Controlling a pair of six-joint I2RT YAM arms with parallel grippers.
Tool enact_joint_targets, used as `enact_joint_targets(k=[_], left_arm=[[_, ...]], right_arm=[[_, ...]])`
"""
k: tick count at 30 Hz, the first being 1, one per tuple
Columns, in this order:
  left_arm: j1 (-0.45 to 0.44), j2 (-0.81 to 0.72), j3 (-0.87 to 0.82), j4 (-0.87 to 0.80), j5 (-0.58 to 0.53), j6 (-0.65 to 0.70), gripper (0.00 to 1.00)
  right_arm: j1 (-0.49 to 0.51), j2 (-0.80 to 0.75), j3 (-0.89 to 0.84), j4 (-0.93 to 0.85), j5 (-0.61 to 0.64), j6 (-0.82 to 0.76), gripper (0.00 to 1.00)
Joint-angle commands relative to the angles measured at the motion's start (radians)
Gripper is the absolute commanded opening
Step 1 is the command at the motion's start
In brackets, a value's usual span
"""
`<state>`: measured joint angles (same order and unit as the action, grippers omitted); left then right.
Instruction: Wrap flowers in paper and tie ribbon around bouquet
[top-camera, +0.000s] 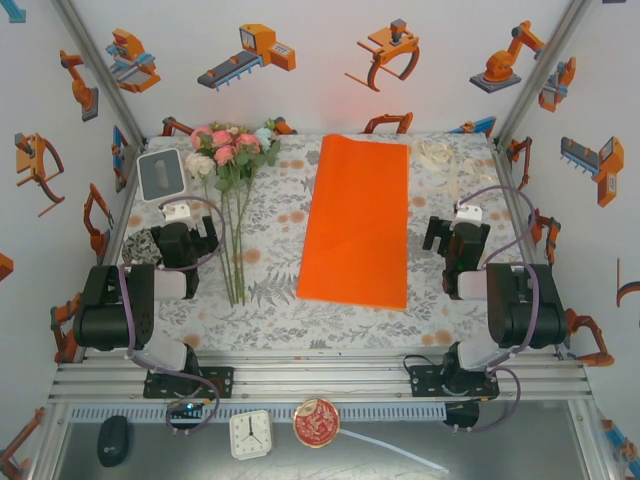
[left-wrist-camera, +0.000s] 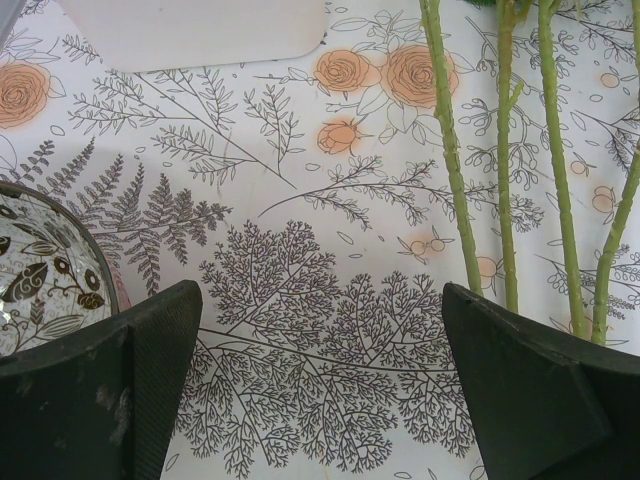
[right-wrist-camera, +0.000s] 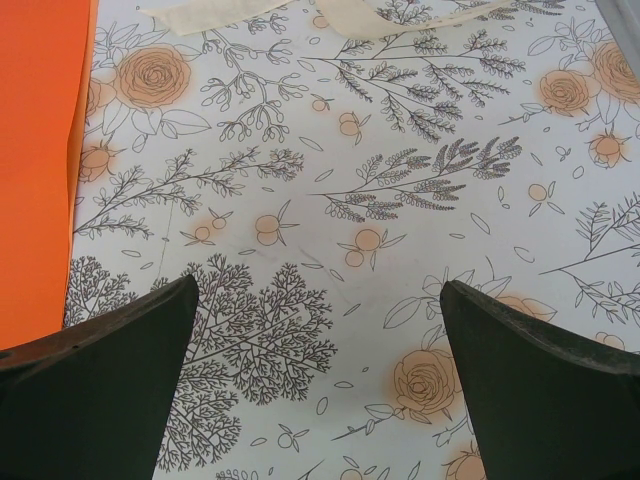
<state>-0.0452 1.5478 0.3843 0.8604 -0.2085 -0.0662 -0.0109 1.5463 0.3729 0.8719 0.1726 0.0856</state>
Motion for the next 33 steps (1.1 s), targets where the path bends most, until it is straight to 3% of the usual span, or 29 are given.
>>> enact_joint_targets(k=[1,8,11,14,17,20,22,24,27,29,33], left_arm=[[0.005,-0.003,0.007,0.012,0.001,0.001,0.97],[0.002,-0.003,0.007,0.014,0.001,0.005,0.97],[-0.001,-0.009,-0.006,0.031,-0.004,0.005,0.97],[0.000,-0.050,-0.061,0.102,-0.033,-0.007,0.97],[-0.005,-0.219,-0.057,-0.064,-0.131,-0.037,0.97],[-0.016,-0.419,0.028,-0.380,-0.291,-0.117,0.97],[-0.036,-0.528,0.084,-0.527,-0.324,-0.182,0.97],[-0.077,-0.599,0.168,-0.670,-0.275,-0.253,0.97],[-0.179,-0.587,0.329,-0.848,-0.114,-0.334,0.97],[-0.275,-0.522,0.428,-0.912,0.009,-0.348,0.97],[-0.484,-0.336,0.603,-0.986,0.153,-0.322,0.98]], right_arm=[[-0.005,-0.003,0.000,0.023,-0.005,0.002,0.99],[-0.006,-0.012,0.004,0.015,-0.013,0.004,0.99],[-0.003,-0.102,0.015,-0.078,-0.018,-0.004,0.99],[-0.004,-0.270,0.102,-0.393,0.025,0.090,0.99],[-0.005,-0.386,0.259,-0.822,0.103,0.416,0.95],[-0.005,-0.426,0.393,-1.123,-0.146,0.484,0.87],[-0.006,-0.427,0.435,-1.230,-0.260,0.529,0.87],[-0.005,-0.414,0.443,-1.269,-0.400,0.553,0.87],[-0.005,-0.373,0.452,-1.309,-0.512,0.571,0.87],[-0.006,-0.355,0.439,-1.311,-0.508,0.566,0.88],[-0.006,-0.329,0.403,-1.280,-0.507,0.546,0.88]])
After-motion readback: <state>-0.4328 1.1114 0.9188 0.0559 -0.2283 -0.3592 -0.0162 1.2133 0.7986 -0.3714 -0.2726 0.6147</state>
